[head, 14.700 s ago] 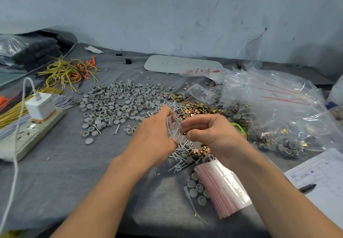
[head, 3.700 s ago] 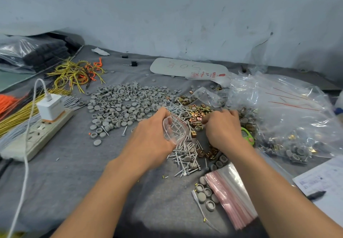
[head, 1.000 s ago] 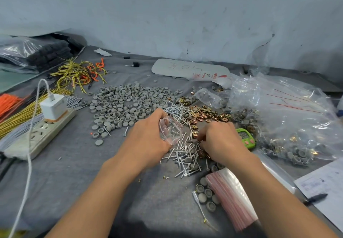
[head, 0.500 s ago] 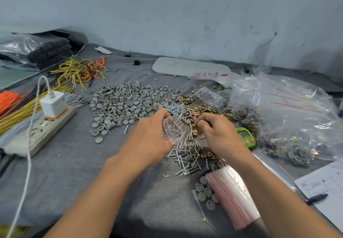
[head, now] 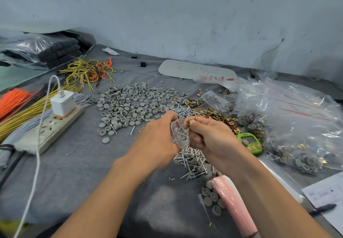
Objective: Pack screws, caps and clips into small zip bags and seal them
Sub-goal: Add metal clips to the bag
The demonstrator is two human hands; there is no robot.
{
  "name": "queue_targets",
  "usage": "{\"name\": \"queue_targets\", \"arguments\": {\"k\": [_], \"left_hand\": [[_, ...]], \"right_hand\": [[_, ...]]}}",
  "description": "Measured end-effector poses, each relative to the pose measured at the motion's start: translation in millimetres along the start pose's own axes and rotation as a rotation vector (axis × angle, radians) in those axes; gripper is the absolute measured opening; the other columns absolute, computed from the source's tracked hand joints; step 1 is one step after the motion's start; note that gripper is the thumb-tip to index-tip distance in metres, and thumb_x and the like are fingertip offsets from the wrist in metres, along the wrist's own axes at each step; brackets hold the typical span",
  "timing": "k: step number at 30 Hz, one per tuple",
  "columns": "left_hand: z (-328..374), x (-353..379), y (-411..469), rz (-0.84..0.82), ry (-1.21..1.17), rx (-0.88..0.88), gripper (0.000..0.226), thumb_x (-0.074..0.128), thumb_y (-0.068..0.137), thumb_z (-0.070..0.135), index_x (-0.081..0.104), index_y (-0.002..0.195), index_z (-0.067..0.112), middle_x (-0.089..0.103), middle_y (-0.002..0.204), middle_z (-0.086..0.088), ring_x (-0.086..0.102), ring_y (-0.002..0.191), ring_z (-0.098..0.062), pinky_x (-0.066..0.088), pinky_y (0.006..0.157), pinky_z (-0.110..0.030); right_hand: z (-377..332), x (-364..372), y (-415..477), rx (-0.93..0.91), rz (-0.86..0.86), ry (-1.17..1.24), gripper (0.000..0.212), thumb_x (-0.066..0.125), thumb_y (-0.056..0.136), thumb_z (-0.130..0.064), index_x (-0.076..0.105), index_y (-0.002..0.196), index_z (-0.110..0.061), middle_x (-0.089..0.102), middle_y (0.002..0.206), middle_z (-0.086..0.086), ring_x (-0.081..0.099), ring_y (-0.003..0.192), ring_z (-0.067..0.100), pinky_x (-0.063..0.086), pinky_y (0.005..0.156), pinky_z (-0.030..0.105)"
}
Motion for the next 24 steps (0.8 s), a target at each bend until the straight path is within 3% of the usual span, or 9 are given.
{"name": "queue_targets", "arguments": {"k": [3, 5, 7, 11, 14, 16, 18, 21, 24], "left_hand": [[-1, -1, -1, 0.005, -0.009, 0.005, 0.037, 0.074, 0.081, 0.037, 0.042, 0.099, 0.041, 0.065, 0.088, 0.010, 0.059, 0.085, -0.017, 0.051, 0.071, -0.040], [-1, -3, -1, 0.003, -0.017, 0.001, 0.038, 0.075, 0.079, 0.034, 0.042, 0.097, 0.040, 0.064, 0.086, 0.010, 0.059, 0.083, -0.017, 0.050, 0.070, -0.038], [0, -6, -1, 0.010, -0.035, -0.009, 0.038, 0.076, 0.078, 0.032, 0.044, 0.097, 0.039, 0.064, 0.086, 0.011, 0.059, 0.081, -0.014, 0.045, 0.062, -0.030], [1, -17, -4, 0.115, -0.156, -0.082, 0.044, 0.085, 0.075, 0.037, 0.045, 0.095, 0.037, 0.064, 0.080, 0.015, 0.057, 0.070, 0.001, 0.032, 0.052, -0.017], [2, -25, -7, 0.195, -0.208, -0.104, 0.054, 0.086, 0.073, 0.029, 0.039, 0.096, 0.040, 0.062, 0.085, 0.014, 0.056, 0.070, 0.002, 0.033, 0.052, -0.016], [4, -28, -9, 0.217, -0.216, -0.091, 0.065, 0.086, 0.070, 0.020, 0.036, 0.107, 0.041, 0.060, 0.094, 0.014, 0.055, 0.075, -0.001, 0.034, 0.053, -0.014], [5, -30, -10, 0.206, -0.218, -0.077, 0.082, 0.090, 0.064, 0.020, 0.037, 0.122, 0.043, 0.057, 0.101, 0.014, 0.056, 0.084, -0.008, 0.033, 0.060, -0.013], [4, -35, -12, 0.146, -0.249, -0.086, 0.097, 0.096, 0.054, 0.025, 0.039, 0.130, 0.048, 0.055, 0.097, 0.015, 0.058, 0.086, -0.003, 0.039, 0.061, -0.017], [-3, -43, -15, 0.054, -0.572, -0.129, 0.072, 0.098, 0.058, 0.024, 0.060, 0.118, 0.038, 0.056, 0.084, 0.009, 0.055, 0.068, -0.002, 0.051, 0.064, -0.026]], "right_hand": [[-1, 3, 3, -0.056, 0.080, -0.277, 0.029, 0.054, 0.104, -0.011, 0.072, 0.082, -0.015, 0.046, 0.047, -0.009, 0.035, 0.044, 0.007, 0.027, 0.051, 0.024], [-4, 10, 1, -0.132, 0.124, -0.504, 0.026, 0.066, 0.098, -0.017, 0.078, 0.077, -0.026, 0.063, 0.053, -0.013, 0.051, 0.047, 0.005, 0.042, 0.050, 0.022], [-6, 14, -1, -0.195, 0.164, -0.504, 0.024, 0.074, 0.092, -0.018, 0.081, 0.076, -0.034, 0.076, 0.071, -0.010, 0.067, 0.063, 0.009, 0.056, 0.063, 0.028], [-17, 3, -10, -0.344, 0.275, -0.450, 0.012, 0.076, 0.090, -0.028, 0.080, 0.083, -0.037, 0.074, 0.070, -0.008, 0.059, 0.059, 0.004, 0.050, 0.059, 0.027], [-21, 11, -18, -0.291, 0.033, -0.390, 0.011, 0.078, 0.081, -0.033, 0.080, 0.091, -0.039, 0.077, 0.084, -0.008, 0.069, 0.075, 0.004, 0.055, 0.067, 0.019], [-17, 20, -20, -0.223, -0.046, -0.440, 0.023, 0.077, 0.073, -0.039, 0.079, 0.096, -0.040, 0.079, 0.091, -0.006, 0.073, 0.086, 0.015, 0.061, 0.079, 0.033], [-15, 25, -20, -0.238, 0.013, -0.514, 0.015, 0.077, 0.076, -0.036, 0.081, 0.090, -0.035, 0.078, 0.083, -0.003, 0.072, 0.082, 0.025, 0.061, 0.080, 0.047], [-18, 20, -20, -0.272, 0.133, -0.532, 0.016, 0.076, 0.087, -0.018, 0.081, 0.077, -0.029, 0.074, 0.067, -0.004, 0.062, 0.059, 0.011, 0.051, 0.060, 0.031], [-23, 10, -21, -0.269, 0.208, -0.465, 0.020, 0.074, 0.092, -0.014, 0.079, 0.079, -0.028, 0.071, 0.066, -0.002, 0.057, 0.060, 0.008, 0.047, 0.058, 0.024]]}}
Point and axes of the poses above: each hand's wrist, its own y-axis towards the middle knuckle, its own x-axis out of the palm, z = x × y, the point moved 3 cm from there along y, towards the middle knuckle
